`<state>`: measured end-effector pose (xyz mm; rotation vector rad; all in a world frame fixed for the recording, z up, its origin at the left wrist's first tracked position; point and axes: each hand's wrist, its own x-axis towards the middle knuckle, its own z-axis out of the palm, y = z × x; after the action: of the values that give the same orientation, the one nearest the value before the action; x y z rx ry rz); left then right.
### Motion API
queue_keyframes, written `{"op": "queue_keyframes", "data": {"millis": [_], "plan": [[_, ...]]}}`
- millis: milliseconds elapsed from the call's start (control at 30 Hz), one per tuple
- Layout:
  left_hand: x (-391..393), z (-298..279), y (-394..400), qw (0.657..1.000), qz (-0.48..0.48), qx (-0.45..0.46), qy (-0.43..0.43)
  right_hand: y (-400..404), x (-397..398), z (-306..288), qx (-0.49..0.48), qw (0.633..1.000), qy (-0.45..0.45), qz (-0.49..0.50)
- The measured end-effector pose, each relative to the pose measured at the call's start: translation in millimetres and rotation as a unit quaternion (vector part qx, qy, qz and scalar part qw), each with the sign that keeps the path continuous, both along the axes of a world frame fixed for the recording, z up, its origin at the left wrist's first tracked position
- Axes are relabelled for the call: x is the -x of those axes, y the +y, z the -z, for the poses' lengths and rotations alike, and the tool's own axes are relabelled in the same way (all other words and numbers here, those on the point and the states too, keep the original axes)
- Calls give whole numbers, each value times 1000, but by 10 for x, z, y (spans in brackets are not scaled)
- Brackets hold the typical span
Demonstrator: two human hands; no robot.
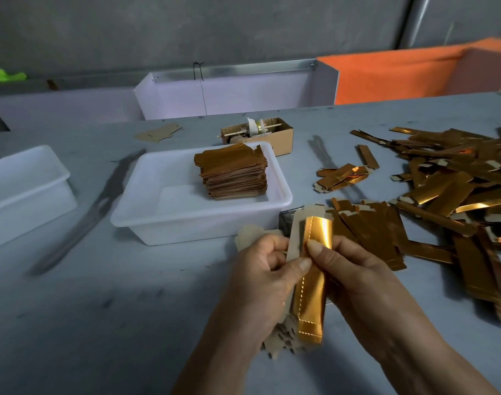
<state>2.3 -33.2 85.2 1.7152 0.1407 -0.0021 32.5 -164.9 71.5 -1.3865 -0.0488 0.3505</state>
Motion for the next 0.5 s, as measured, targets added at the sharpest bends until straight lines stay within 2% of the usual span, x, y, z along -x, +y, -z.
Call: {"op": "queue_keyframes", "data": {"millis": [367,500], "plan": [[-2,88,-54,997,-82,9,5,3,-11,-4,20,1000,-13,15],[-30,176,-85,987,-152,-39,-37,32,-21,-8,19,999,-7,28]]}}
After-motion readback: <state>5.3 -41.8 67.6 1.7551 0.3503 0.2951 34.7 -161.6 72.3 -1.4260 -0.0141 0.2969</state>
